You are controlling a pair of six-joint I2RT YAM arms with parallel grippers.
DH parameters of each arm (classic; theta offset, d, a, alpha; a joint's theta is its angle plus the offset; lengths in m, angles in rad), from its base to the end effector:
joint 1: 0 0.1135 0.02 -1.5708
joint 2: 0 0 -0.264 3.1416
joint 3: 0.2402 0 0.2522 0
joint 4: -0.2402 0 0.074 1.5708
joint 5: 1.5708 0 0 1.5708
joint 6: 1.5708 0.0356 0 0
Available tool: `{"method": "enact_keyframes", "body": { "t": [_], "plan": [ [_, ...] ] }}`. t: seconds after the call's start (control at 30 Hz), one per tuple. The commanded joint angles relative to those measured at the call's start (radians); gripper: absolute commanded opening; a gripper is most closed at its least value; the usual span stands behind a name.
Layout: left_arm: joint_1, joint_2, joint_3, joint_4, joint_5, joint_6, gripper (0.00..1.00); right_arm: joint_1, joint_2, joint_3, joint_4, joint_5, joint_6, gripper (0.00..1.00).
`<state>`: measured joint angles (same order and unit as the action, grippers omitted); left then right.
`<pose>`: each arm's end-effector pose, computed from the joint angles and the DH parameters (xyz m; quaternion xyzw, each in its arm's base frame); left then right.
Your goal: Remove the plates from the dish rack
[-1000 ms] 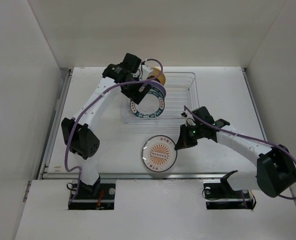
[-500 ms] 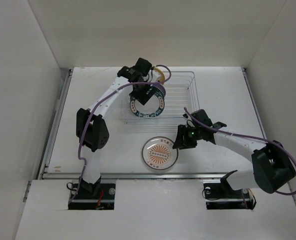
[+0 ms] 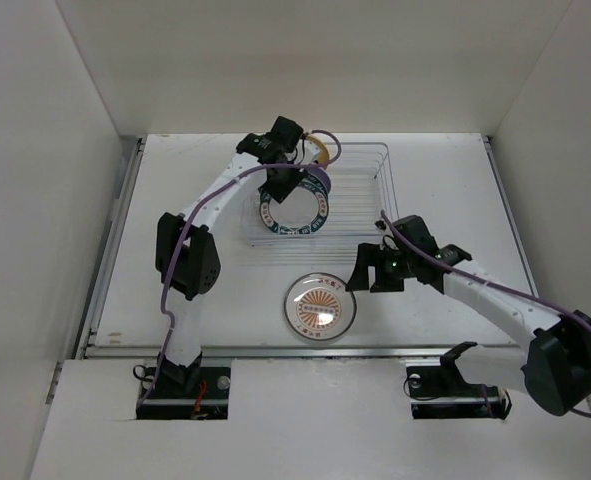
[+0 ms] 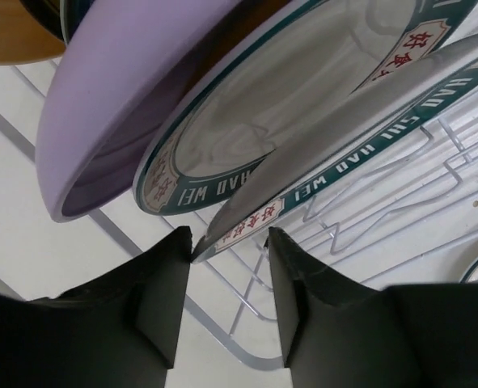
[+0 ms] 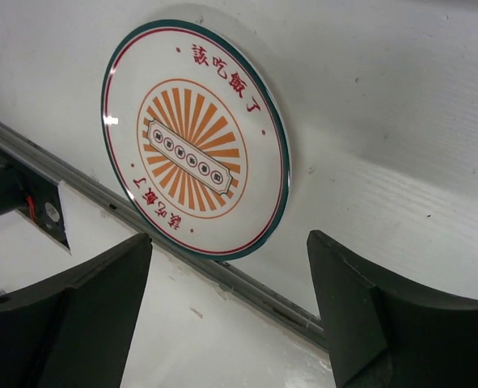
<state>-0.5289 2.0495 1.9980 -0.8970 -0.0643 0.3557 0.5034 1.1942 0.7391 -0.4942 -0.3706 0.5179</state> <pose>0.3924 -0.2267 0.3061 0.3984 0.8641 0.0040 0.3075 0.1968 0.1231 0.2181 -0.0495 0.9362 0.2999 0.1765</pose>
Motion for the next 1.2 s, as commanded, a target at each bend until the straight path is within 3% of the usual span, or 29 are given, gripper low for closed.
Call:
{"method": "enact_keyframes", "body": {
  "t": [0.0, 0.07, 0.1, 0.13, 0.4, 0.7, 0.97, 1.1, 1.17],
  "plan": [
    [-0.013, 0.009, 0.01, -0.003, 0.047, -0.008, 0.35, -0.005, -0.022, 0.063, -0.035, 0.021, 0.007, 0.84],
    [-0.013, 0.009, 0.01, 0.007, 0.037, -0.017, 0.26, -0.005, -0.031, 0.075, -0.044, 0.021, 0.007, 0.84],
    [-0.013, 0.009, 0.01, 0.007, 0.037, -0.029, 0.1, -0.005, -0.041, 0.086, -0.053, 0.021, 0.007, 0.84],
    [-0.013, 0.009, 0.01, 0.007, 0.021, -0.029, 0.0, -0.005, -0.041, 0.086, -0.053, 0.03, 0.007, 0.84],
    [-0.013, -0.127, 0.01, -0.045, 0.009, -0.038, 0.0, 0.004, -0.07, 0.141, -0.132, 0.041, -0.013, 0.84],
    [-0.013, -0.281, 0.084, -0.069, 0.095, -0.087, 0.0, 0.004, -0.1, 0.292, -0.236, 0.078, -0.024, 0.85],
    [-0.013, -0.37, 0.088, -0.209, 0.265, -0.098, 0.0, 0.004, -0.154, 0.434, -0.319, 0.171, 0.017, 0.87],
    [-0.013, -0.37, 0.068, -0.376, 0.47, -0.025, 0.0, 0.004, -0.154, 0.575, -0.426, 0.379, 0.105, 0.89],
    [-0.025, -0.37, -0.031, -0.424, 0.541, 0.024, 0.0, 0.004, -0.165, 0.624, -0.497, 0.456, 0.163, 0.92]
  ]
}}
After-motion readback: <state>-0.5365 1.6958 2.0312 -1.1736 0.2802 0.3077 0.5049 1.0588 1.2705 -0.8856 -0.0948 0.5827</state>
